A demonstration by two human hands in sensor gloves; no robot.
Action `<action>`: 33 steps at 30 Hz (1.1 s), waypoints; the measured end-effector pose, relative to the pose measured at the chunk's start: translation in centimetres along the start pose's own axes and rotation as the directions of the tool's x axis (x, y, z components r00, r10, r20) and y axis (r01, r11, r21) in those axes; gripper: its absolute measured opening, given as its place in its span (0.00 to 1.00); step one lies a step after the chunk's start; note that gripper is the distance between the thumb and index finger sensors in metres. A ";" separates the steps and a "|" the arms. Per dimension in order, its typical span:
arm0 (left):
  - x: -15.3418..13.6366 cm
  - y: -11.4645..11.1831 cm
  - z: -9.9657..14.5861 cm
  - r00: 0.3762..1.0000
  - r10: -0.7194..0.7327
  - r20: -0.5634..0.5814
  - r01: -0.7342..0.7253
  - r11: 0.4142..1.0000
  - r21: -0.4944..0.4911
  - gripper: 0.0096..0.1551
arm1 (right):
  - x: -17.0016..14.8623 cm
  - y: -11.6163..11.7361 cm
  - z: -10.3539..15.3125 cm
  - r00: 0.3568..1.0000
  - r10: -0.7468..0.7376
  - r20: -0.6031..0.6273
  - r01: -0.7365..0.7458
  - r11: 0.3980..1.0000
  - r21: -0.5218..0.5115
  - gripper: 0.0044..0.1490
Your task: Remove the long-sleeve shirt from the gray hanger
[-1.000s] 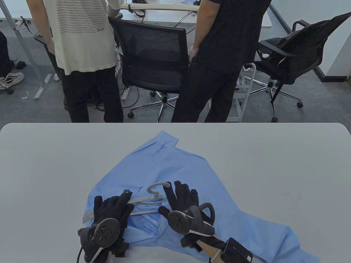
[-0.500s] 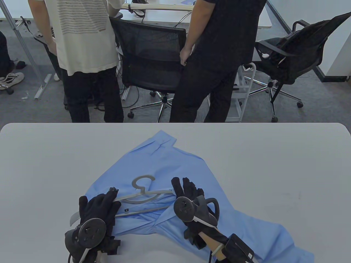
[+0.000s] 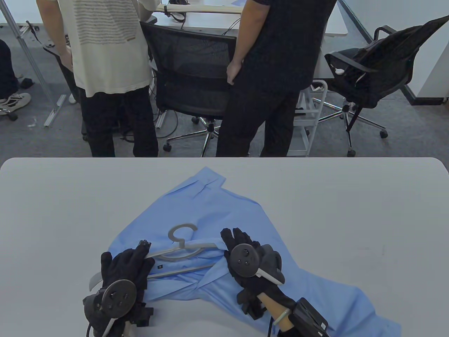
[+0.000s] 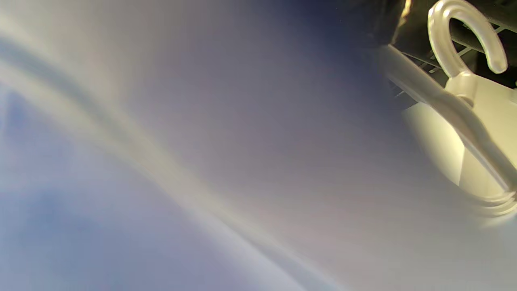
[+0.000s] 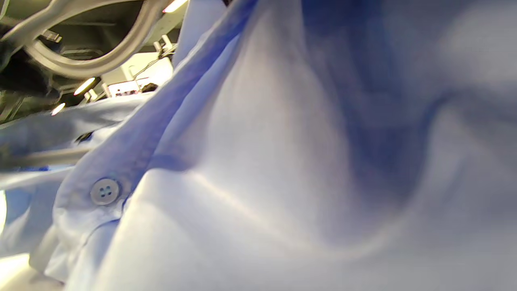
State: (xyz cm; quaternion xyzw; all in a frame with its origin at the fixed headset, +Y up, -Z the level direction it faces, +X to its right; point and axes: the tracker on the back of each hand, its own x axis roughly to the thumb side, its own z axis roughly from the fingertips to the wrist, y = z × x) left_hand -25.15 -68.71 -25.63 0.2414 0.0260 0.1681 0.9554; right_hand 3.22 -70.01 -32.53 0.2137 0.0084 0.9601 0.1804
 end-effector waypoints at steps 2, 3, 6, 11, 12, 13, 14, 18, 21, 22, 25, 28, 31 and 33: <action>1.0 0.1 0.1 0.998 -0.042 0.047 0.041 0.999 0.007 0.28 | 1.1 0.4 0.2 0.996 0.055 0.066 -0.054 0.998 -0.017 0.35; 1.3 0.1 0.1 0.996 -0.060 0.063 0.059 0.998 0.013 0.28 | 1.4 0.5 0.3 0.994 0.062 0.090 -0.060 0.998 -0.023 0.35; 2.4 0.3 0.4 0.985 -0.127 0.120 0.122 0.992 0.042 0.28 | 2.3 0.9 0.6 0.984 0.074 0.163 -0.069 0.997 -0.033 0.37; 2.1 0.7 0.3 0.990 -0.102 0.103 0.096 0.994 0.056 0.28 | 2.2 0.8 0.6 0.986 0.096 0.139 -0.092 0.995 -0.038 0.37; 1.6 0.9 0.3 0.992 -0.093 0.085 0.088 0.994 0.062 0.28 | 1.9 0.8 0.5 0.988 0.102 0.114 -0.099 0.995 -0.029 0.37; 1.3 1.1 0.2 0.994 -0.086 0.073 0.081 0.995 0.066 0.28 | 1.7 0.8 0.4 0.990 0.103 0.094 -0.101 0.995 -0.023 0.36; 0.7 1.4 0.2 0.996 -0.074 0.051 0.070 0.995 0.078 0.28 | 1.3 0.7 0.3 0.993 0.099 0.065 -0.098 0.995 -0.018 0.36; -1.4 2.1 0.1 0.999 -0.033 -0.038 0.037 0.993 0.109 0.28 | -0.4 0.2 -0.3 0.998 0.034 -0.048 -0.033 0.999 0.021 0.36; -3.7 2.4 0.2 0.989 0.023 -0.144 -0.006 0.993 0.118 0.28 | -2.0 -0.5 -0.6 0.991 -0.007 -0.131 0.007 1.000 0.003 0.36; -4.2 2.5 0.2 0.985 0.045 -0.166 -0.024 0.992 0.122 0.28 | -2.4 -0.7 -0.6 0.989 -0.014 -0.150 0.014 1.000 0.000 0.36; -5.6 3.0 0.3 0.969 0.095 -0.229 -0.061 0.986 0.153 0.28 | -3.4 -1.0 -0.8 0.977 -0.044 -0.208 0.039 0.999 -0.027 0.35; -6.9 3.7 0.7 0.940 0.169 -0.296 -0.107 0.971 0.215 0.28 | -4.3 -0.9 -0.7 0.970 -0.044 -0.238 0.038 0.999 -0.029 0.35; -7.6 3.9 1.0 0.900 0.274 -0.338 -0.192 0.948 0.255 0.28 | -3.8 -0.3 -0.6 0.979 -0.051 -0.196 0.041 0.997 -0.058 0.34; -7.7 3.6 1.0 0.888 0.283 -0.362 -0.203 0.949 0.242 0.28 | -2.4 0.2 -0.3 0.992 0.010 -0.124 -0.022 0.995 -0.097 0.34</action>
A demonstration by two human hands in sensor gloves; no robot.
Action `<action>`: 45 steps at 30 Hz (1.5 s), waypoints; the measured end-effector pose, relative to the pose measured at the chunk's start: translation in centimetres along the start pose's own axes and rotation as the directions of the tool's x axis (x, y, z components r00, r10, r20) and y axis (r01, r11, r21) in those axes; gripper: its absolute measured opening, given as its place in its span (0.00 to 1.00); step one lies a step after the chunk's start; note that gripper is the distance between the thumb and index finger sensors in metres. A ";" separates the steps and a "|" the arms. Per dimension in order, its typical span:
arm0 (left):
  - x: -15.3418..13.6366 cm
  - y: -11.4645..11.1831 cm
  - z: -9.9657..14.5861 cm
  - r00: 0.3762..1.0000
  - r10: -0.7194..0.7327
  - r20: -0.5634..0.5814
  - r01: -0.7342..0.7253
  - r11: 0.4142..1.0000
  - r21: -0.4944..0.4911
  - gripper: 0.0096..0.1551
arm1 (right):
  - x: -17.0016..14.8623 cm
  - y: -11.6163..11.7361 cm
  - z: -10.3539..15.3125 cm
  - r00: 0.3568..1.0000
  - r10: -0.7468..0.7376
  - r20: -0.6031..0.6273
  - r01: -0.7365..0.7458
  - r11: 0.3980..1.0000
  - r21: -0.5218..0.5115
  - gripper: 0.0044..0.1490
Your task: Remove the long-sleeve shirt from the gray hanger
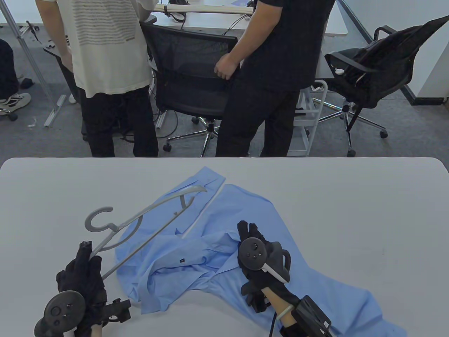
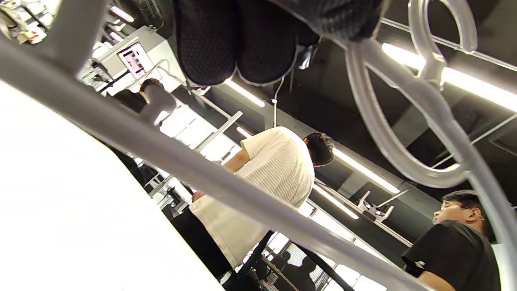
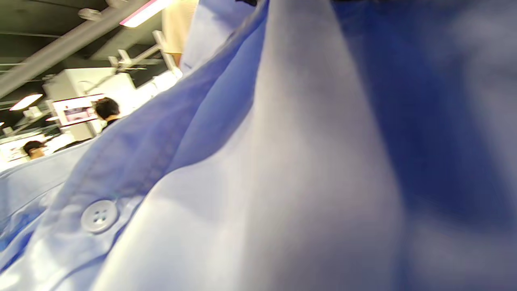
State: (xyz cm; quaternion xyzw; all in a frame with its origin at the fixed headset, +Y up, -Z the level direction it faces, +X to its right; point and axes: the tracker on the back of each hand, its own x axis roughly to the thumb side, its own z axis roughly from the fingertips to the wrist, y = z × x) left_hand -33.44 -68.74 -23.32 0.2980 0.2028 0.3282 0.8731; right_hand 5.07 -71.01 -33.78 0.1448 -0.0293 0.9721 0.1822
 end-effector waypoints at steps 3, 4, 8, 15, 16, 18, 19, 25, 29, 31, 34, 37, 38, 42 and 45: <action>-0.2 -0.8 0.0 0.999 -0.006 -0.038 0.004 0.999 -0.045 0.28 | 2.9 1.3 1.4 0.968 0.181 0.176 -0.163 0.980 -0.111 0.34; -0.2 -0.9 0.0 0.999 -0.011 -0.042 0.009 0.998 -0.054 0.28 | 3.6 1.7 1.7 0.949 0.231 0.216 -0.207 0.970 -0.127 0.33; -0.3 -1.6 0.0 0.997 -0.037 -0.064 0.030 0.994 -0.104 0.28 | 6.4 4.5 3.4 0.828 0.385 0.408 -0.369 0.921 -0.121 0.35; -0.6 -2.8 0.1 0.978 0.074 -0.197 -0.118 0.968 -0.223 0.29 | 6.5 8.1 3.3 0.815 0.278 0.509 -0.436 0.872 0.223 0.41; -0.7 -3.0 0.2 0.973 0.081 -0.218 -0.134 0.961 -0.243 0.29 | 6.2 8.4 3.2 0.825 0.241 0.511 -0.426 0.860 0.281 0.41; -0.9 -3.5 0.3 0.964 0.081 -0.253 -0.152 0.949 -0.275 0.29 | 5.9 8.6 2.9 0.846 0.180 0.502 -0.399 0.838 0.372 0.41; -1.0 -3.7 0.3 0.961 0.073 -0.265 -0.152 0.945 -0.291 0.29 | 5.8 8.6 2.8 0.852 0.164 0.496 -0.388 0.836 0.389 0.41; -2.2 -5.3 0.8 0.935 -0.113 -0.336 -0.047 0.901 -0.432 0.31 | 5.5 7.2 2.4 0.882 0.093 0.462 -0.289 0.881 0.376 0.40; -3.1 -5.8 1.0 0.903 -0.227 -0.364 0.018 0.868 -0.496 0.31 | 5.4 6.0 2.1 0.894 0.060 0.443 -0.230 0.912 0.339 0.40; -3.4 -6.0 1.2 0.889 -0.262 -0.375 0.032 0.852 -0.522 0.32 | 5.3 5.3 2.0 0.899 0.041 0.436 -0.196 0.928 0.316 0.40; -3.3 -6.1 1.2 0.870 -0.337 -0.360 0.078 0.815 -0.574 0.35 | 5.3 4.6 1.9 0.905 0.022 0.426 -0.162 0.942 0.296 0.40; -3.0 -6.3 1.3 0.839 -0.438 -0.322 0.138 0.746 -0.652 0.40 | 5.0 4.1 1.8 0.914 0.011 0.406 -0.138 0.949 0.283 0.40; -2.9 -6.4 1.4 0.829 -0.464 -0.313 0.144 0.718 -0.681 0.42 | 4.9 4.0 1.7 0.917 0.006 0.398 -0.128 0.951 0.282 0.40; -2.4 -6.5 1.5 0.816 -0.487 -0.311 0.128 0.677 -0.725 0.45 | 4.5 3.8 1.5 0.929 -0.012 0.371 -0.100 0.954 0.281 0.40; -1.1 -6.3 1.5 0.830 -0.493 -0.259 0.182 0.680 -0.711 0.45 | 4.3 3.7 1.3 0.936 -0.020 0.352 -0.085 0.956 0.280 0.40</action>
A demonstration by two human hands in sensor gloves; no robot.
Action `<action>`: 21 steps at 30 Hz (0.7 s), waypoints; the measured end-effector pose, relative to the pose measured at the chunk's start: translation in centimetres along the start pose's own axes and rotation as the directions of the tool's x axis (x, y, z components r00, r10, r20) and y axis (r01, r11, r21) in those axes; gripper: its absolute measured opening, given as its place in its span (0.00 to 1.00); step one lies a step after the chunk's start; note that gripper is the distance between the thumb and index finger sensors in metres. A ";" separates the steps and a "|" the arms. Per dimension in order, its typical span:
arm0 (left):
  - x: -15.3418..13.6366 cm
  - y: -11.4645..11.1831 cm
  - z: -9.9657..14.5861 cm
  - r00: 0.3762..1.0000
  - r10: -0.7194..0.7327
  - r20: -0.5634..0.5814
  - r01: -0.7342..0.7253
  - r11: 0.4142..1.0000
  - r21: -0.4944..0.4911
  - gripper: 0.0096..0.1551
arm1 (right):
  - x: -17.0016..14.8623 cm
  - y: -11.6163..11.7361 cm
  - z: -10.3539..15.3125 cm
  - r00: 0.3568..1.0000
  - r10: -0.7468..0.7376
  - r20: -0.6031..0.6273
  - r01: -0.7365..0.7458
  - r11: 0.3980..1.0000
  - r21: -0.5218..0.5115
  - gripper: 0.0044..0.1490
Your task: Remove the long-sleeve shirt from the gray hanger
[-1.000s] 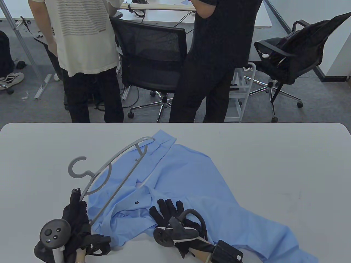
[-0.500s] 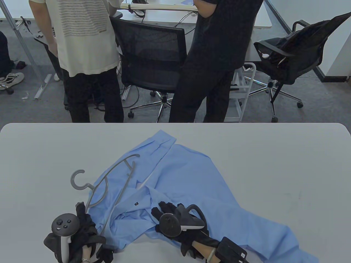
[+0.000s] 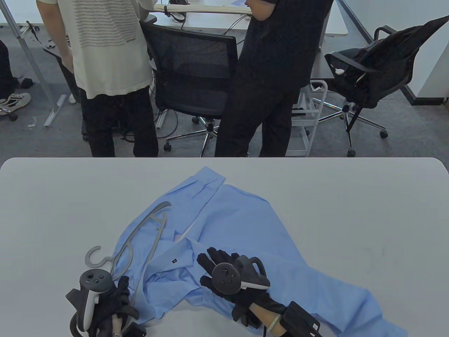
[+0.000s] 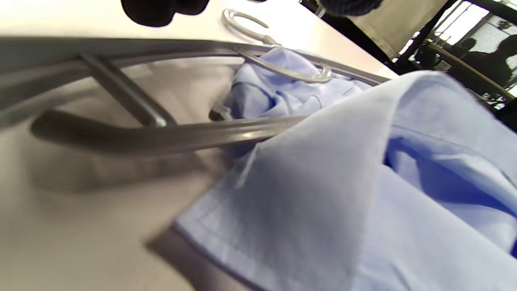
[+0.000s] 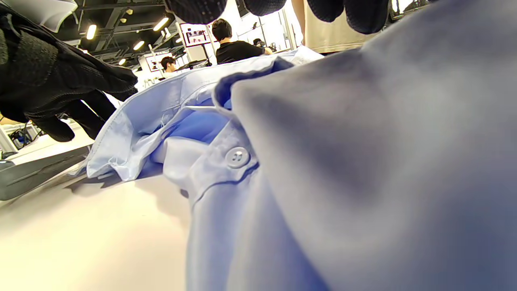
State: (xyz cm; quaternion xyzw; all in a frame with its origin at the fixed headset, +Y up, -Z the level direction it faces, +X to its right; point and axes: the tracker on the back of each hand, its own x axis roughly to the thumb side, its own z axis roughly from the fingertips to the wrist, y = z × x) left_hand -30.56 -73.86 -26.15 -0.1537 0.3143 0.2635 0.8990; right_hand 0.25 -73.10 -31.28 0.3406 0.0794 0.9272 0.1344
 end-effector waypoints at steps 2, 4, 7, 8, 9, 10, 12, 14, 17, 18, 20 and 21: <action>1.0 0.1 0.7 0.997 -0.068 0.041 0.065 0.995 0.072 0.44 | -0.1 0.0 -0.1 1.000 -0.006 -0.007 0.006 1.000 -0.002 0.40; 2.0 0.0 1.2 0.983 -0.147 0.107 0.131 0.981 0.145 0.43 | -0.2 0.1 -0.1 1.000 -0.005 -0.018 0.005 1.000 -0.003 0.40; 3.2 -0.3 1.7 0.955 -0.233 0.183 0.176 0.943 0.284 0.40 | -0.2 0.0 -0.3 1.000 0.004 -0.029 -0.004 1.000 -0.002 0.40; 3.5 -0.4 1.9 0.948 -0.251 0.197 0.181 0.932 0.314 0.40 | -0.2 -0.1 -0.3 0.999 0.010 -0.034 -0.010 1.000 -0.004 0.40; 3.7 -0.4 2.1 0.939 -0.262 0.223 0.179 0.926 0.332 0.39 | -0.2 -0.2 -0.3 0.999 0.017 -0.041 -0.017 1.000 -0.008 0.39; 3.8 -0.5 2.1 0.935 -0.263 0.238 0.173 0.924 0.342 0.39 | -0.2 -0.2 -0.3 0.999 0.021 -0.043 -0.021 1.000 -0.011 0.40; 4.0 -0.5 2.2 0.931 -0.256 0.261 0.152 0.920 0.360 0.39 | -0.3 -0.2 -0.3 0.998 0.026 -0.051 -0.027 1.000 -0.013 0.39; 4.1 -0.5 2.1 0.924 -0.255 0.284 0.139 0.918 0.371 0.38 | -0.5 -0.2 -0.2 0.997 0.030 -0.064 -0.031 0.999 -0.012 0.39; 4.4 -0.4 1.8 0.929 -0.245 0.279 0.129 0.918 0.375 0.38 | -0.7 -0.1 -0.3 0.997 0.026 -0.074 -0.026 1.000 -0.006 0.40; 4.6 -0.4 1.5 0.925 -0.241 0.293 0.122 0.920 0.371 0.38 | -0.8 0.0 -0.4 0.997 0.024 -0.075 -0.024 1.000 -0.004 0.39; 5.0 -0.5 1.2 0.924 -0.236 0.300 0.118 0.924 0.363 0.38 | -0.9 0.1 -0.6 0.997 0.018 -0.080 -0.018 1.000 0.001 0.40; 5.3 -0.5 1.1 0.922 -0.237 0.306 0.120 0.927 0.356 0.38 | -0.9 0.2 -0.6 0.997 0.016 -0.078 -0.016 1.000 0.005 0.40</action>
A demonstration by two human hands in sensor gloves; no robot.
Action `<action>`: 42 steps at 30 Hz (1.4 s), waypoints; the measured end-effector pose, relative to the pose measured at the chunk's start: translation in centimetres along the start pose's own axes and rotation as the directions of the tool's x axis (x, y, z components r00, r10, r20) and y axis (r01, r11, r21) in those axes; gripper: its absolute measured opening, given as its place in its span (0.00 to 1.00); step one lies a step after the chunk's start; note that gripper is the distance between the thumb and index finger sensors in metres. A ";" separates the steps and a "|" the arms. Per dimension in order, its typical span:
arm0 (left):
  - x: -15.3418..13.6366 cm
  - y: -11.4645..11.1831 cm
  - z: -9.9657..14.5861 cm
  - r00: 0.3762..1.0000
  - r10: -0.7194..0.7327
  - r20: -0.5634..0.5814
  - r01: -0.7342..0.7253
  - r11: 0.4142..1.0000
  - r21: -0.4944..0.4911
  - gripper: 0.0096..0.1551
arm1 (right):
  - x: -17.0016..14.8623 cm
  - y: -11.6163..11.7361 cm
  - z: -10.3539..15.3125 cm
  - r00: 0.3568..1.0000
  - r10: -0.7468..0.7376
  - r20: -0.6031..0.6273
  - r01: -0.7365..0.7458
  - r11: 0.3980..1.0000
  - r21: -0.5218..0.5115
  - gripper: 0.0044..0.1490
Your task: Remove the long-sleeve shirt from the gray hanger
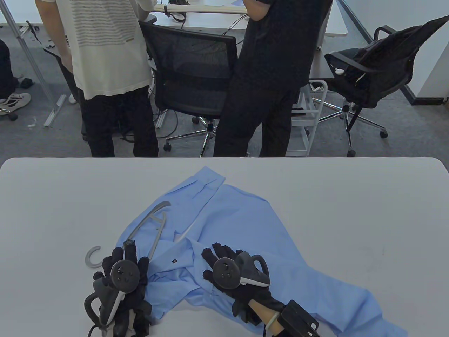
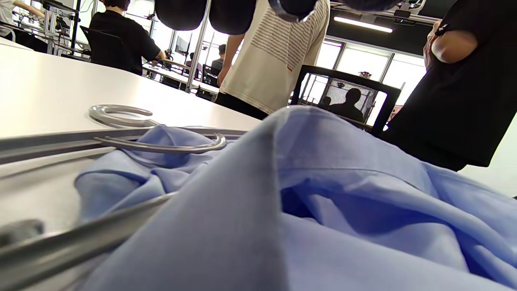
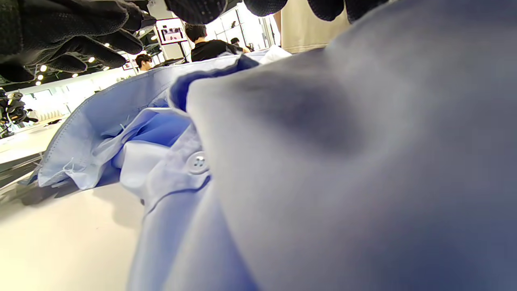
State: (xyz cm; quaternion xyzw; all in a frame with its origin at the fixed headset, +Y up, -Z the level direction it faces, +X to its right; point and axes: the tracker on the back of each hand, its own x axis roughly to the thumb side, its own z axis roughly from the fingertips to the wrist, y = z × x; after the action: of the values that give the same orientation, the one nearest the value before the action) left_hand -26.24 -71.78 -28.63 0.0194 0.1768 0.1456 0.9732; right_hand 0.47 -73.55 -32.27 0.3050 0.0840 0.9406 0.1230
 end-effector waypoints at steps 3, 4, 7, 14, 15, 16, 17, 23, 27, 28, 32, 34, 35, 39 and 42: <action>1.1 0.0 -0.4 1.000 0.009 0.026 -0.009 1.000 -0.001 0.38 | 0.0 -0.2 -0.2 1.000 -0.019 0.004 0.019 1.000 -0.006 0.40; 1.7 0.0 -0.4 0.999 0.018 0.037 -0.018 1.000 -0.001 0.38 | 0.0 -0.2 -0.2 1.000 -0.026 0.005 0.026 1.000 -0.009 0.40; 3.3 -0.2 -0.3 0.996 0.008 0.085 -0.008 1.000 0.002 0.38 | 0.0 -0.2 -0.3 0.999 -0.035 0.011 0.035 0.999 -0.011 0.40; 4.9 -1.6 0.3 0.977 -0.140 0.159 0.136 0.990 0.037 0.37 | 0.2 0.0 0.1 0.999 -0.015 0.037 0.016 1.000 -0.016 0.40; 4.8 -1.7 0.3 0.976 -0.147 0.159 0.143 0.989 0.037 0.37 | 0.2 0.2 0.1 0.999 -0.014 0.041 0.014 1.000 -0.014 0.40; 4.6 -1.7 0.3 0.976 -0.152 0.158 0.147 0.988 0.040 0.37 | 0.2 0.3 0.1 0.999 -0.013 0.042 0.013 1.000 -0.011 0.40; 4.4 -1.7 0.2 0.976 -0.155 0.155 0.149 0.988 0.044 0.37 | 0.1 0.4 0.1 0.999 -0.012 0.042 0.012 1.000 -0.006 0.40; 3.4 -1.1 0.0 0.982 -0.128 0.141 0.120 0.991 0.062 0.36 | -0.6 1.0 -0.1 0.999 -0.047 0.005 0.047 0.999 0.005 0.40; 3.2 -0.9 0.1 0.980 -0.120 0.156 0.111 0.992 0.067 0.36 | -0.8 0.8 0.1 0.999 -0.024 -0.046 0.020 0.996 -0.081 0.42; 3.3 -0.9 0.1 0.980 -0.116 0.162 0.108 0.992 0.058 0.37 | -0.9 0.7 0.1 0.998 -0.024 -0.050 0.020 0.996 -0.086 0.42; 3.3 -1.1 0.0 0.979 -0.104 0.174 0.099 0.994 0.039 0.37 | -1.0 0.7 0.1 0.998 -0.038 -0.053 0.033 0.996 -0.088 0.42; 3.2 -1.1 0.1 0.977 -0.118 0.180 0.112 0.993 0.041 0.38 | -0.9 0.7 0.1 0.998 -0.033 -0.055 0.028 0.996 -0.083 0.42; 3.2 -1.1 0.1 0.975 -0.123 0.183 0.117 0.992 0.042 0.38 | -0.9 0.8 0.1 0.998 -0.030 -0.054 0.026 0.996 -0.080 0.42; 2.9 -1.2 0.2 0.973 -0.124 0.194 0.122 0.992 0.021 0.41 | -0.7 0.8 0.1 0.998 -0.008 -0.056 0.003 0.996 -0.085 0.42; 2.7 -1.2 0.3 0.971 -0.129 0.199 0.129 0.992 0.014 0.42 | -0.7 0.8 0.1 0.998 0.009 -0.069 -0.015 0.996 -0.090 0.43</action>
State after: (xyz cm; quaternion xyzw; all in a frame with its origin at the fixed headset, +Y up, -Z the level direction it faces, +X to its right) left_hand -23.36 -72.14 -29.43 0.0230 0.0793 0.0794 0.9934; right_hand 0.93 -74.52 -32.33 0.2671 0.0435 0.9541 0.1282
